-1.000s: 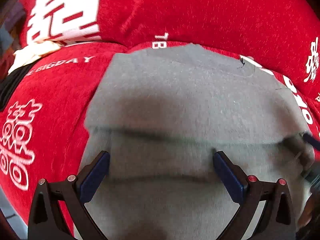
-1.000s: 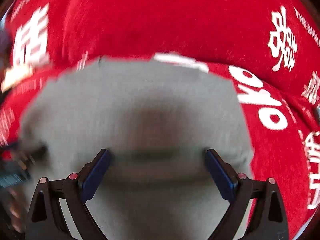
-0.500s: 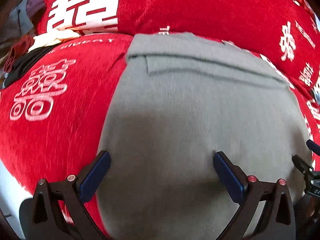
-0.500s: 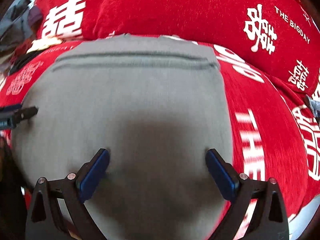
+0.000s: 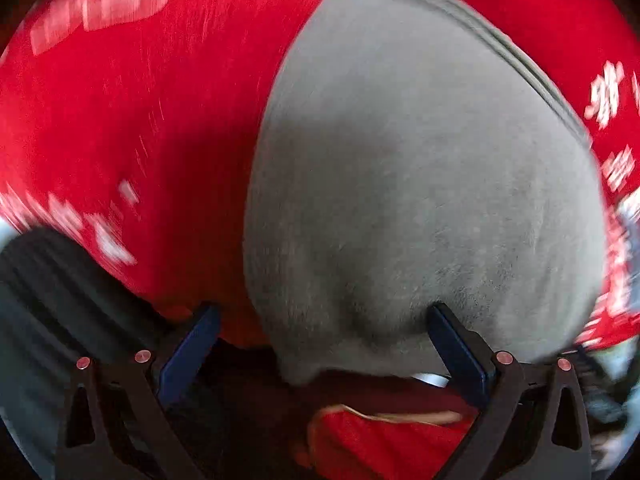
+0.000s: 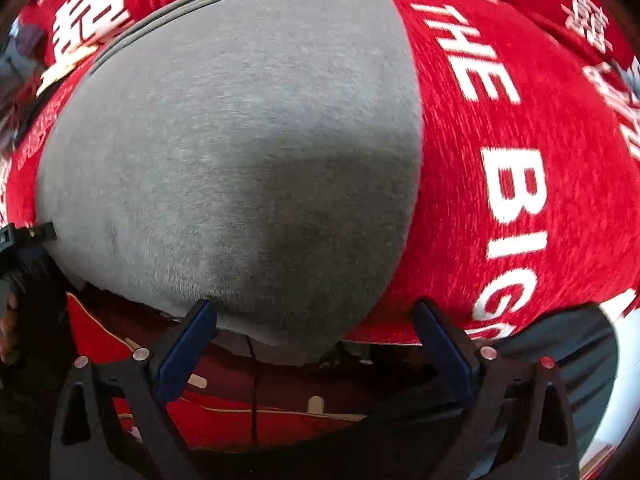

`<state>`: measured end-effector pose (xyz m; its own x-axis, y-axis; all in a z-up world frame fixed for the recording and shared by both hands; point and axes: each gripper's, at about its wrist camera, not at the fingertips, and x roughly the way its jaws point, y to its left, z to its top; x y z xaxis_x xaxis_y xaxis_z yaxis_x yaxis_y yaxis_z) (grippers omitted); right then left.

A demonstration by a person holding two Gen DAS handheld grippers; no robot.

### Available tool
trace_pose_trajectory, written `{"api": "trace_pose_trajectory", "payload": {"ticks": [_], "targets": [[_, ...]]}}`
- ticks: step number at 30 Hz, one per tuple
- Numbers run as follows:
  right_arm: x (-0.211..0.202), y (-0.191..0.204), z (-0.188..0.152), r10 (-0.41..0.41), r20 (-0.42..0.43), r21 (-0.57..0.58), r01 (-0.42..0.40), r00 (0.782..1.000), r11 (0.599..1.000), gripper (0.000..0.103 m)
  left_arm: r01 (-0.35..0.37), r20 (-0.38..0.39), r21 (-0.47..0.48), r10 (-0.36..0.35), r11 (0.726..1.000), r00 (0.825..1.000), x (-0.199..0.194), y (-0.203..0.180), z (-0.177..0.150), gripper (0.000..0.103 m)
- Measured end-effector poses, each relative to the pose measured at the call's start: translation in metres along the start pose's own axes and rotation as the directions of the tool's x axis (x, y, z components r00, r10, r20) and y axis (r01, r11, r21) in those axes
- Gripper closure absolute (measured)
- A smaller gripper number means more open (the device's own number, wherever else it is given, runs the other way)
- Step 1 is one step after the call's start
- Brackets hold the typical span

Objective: Fold small clothes
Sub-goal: 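Grasp the sweatshirt hem with both grippers and fold it toward the collar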

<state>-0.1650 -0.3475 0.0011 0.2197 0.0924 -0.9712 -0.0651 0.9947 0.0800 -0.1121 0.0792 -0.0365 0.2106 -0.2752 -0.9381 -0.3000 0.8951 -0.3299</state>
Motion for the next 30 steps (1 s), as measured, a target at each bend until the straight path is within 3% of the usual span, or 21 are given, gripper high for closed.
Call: {"api": "trace_pose_trajectory", "payload": {"ticks": [3, 6, 8, 9, 10, 12, 15, 18, 24, 26, 30], "targets": [[0.0, 0.008, -0.001, -0.033, -0.001, -0.039, 0.033, 0.999, 0.999, 0.016, 0.04, -0.022, -0.009, -0.041, 0.999, 0.999, 0.002, 0.002, 0.002, 0.001], [-0.006, 0.021, -0.007, -0.055, 0.016, -0.085, 0.056, 0.998, 0.995, 0.048, 0.045, -0.029, 0.067, -0.043, 0.997, 0.999, 0.001, -0.013, -0.004, 0.015], [-0.009, 0.026, -0.009, -0.039, 0.024, -0.092, 0.041, 0.999, 0.995, 0.087, 0.032, -0.017, 0.11, -0.031, 0.993, 0.999, -0.002, -0.022, -0.008, 0.025], [-0.011, 0.026, -0.01, -0.001, 0.027, -0.092, 0.004, 1.0, 0.996, 0.09, 0.034, -0.014, 0.118, -0.032, 0.992, 0.999, -0.003, -0.025, -0.008, 0.037], [-0.014, 0.027, -0.01, 0.023, 0.04, -0.09, -0.02, 0.999, 0.996, 0.091, 0.044, -0.014, 0.125, -0.043, 0.991, 0.999, -0.006, -0.026, -0.009, 0.059], [-0.021, 0.029, -0.008, 0.053, 0.062, -0.103, -0.046, 0.997, 0.994, 0.091, 0.093, -0.013, 0.146, -0.093, 0.985, 0.996, -0.017, -0.026, -0.016, 0.088], [-0.045, 0.029, -0.003, 0.138, 0.145, -0.114, -0.122, 0.98, 0.986, 0.092, 0.118, 0.014, 0.167, -0.122, 0.979, 0.992, -0.032, -0.029, -0.019, 0.088], [-0.072, 0.027, 0.008, 0.181, 0.248, -0.144, -0.148, 0.952, 0.978, 0.092, 0.137, 0.079, 0.192, -0.155, 0.972, 0.985, -0.051, -0.033, -0.011, 0.088], [-0.096, 0.013, 0.067, 0.214, 0.41, -0.091, -0.193, 0.887, 0.977, 0.092, 0.167, 0.244, 0.218, -0.219, 0.962, 0.945, -0.08, -0.05, 0.042, 0.088], [-0.084, 0.006, 0.093, 0.227, 0.409, -0.051, -0.226, 0.884, 0.973, 0.092, 0.178, 0.254, 0.188, -0.223, 0.966, 0.941, -0.073, -0.053, 0.066, 0.088], [-0.058, 0.002, 0.11, 0.214, 0.367, -0.039, -0.215, 0.905, 0.976, 0.091, 0.177, 0.195, 0.104, -0.194, 0.979, 0.961, -0.043, -0.055, 0.096, 0.085]]}}
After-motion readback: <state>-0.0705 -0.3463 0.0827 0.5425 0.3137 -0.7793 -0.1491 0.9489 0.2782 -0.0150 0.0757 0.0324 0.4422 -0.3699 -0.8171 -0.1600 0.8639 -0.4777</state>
